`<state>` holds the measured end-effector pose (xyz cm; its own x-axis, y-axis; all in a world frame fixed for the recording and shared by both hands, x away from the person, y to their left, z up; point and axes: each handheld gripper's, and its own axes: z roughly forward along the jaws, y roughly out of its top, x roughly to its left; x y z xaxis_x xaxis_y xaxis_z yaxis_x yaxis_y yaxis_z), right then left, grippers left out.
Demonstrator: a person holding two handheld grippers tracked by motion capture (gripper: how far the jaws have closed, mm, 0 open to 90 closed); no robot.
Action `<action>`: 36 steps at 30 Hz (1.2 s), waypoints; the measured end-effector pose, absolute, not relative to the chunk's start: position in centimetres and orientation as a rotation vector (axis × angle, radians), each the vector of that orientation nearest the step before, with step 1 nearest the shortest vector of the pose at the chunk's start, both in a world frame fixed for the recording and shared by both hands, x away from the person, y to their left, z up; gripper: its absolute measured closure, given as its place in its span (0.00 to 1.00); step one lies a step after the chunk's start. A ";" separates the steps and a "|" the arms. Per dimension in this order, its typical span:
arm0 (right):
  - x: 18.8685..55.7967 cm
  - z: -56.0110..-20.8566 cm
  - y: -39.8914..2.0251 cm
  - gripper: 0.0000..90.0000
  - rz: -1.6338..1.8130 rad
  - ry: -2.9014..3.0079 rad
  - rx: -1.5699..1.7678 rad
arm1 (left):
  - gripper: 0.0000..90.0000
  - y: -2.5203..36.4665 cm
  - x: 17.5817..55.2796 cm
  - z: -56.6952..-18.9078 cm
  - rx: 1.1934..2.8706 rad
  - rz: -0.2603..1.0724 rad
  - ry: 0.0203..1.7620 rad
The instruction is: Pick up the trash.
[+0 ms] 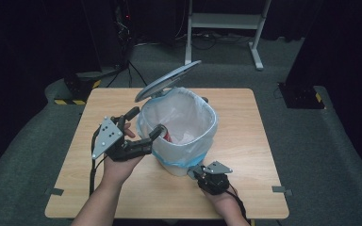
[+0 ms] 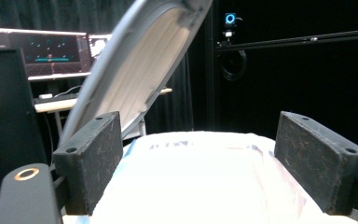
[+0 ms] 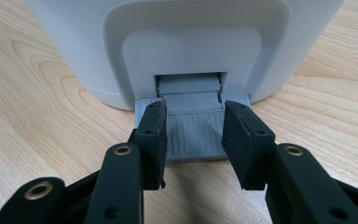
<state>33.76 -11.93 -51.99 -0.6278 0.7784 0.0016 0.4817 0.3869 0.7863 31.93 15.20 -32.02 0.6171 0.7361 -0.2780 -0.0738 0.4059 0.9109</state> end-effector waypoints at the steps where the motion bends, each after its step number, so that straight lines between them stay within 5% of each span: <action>1: 33.8 -52.0 -11.9 0.67 1.111 2.283 1.092 | 0.17 15.4 31.9 -32.1 1.035 0.578 0.761; 36: 33.7 -52.0 -11.9 0.67 1.112 2.282 1.100 | 0.23 20.3 31.7 -38.1 1.096 0.589 0.916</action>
<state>33.72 -11.90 -51.99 -0.6256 0.7801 0.0066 0.4858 0.3829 0.7857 31.66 20.32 -38.12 0.5160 0.7908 -0.3292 0.0288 0.3680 0.9294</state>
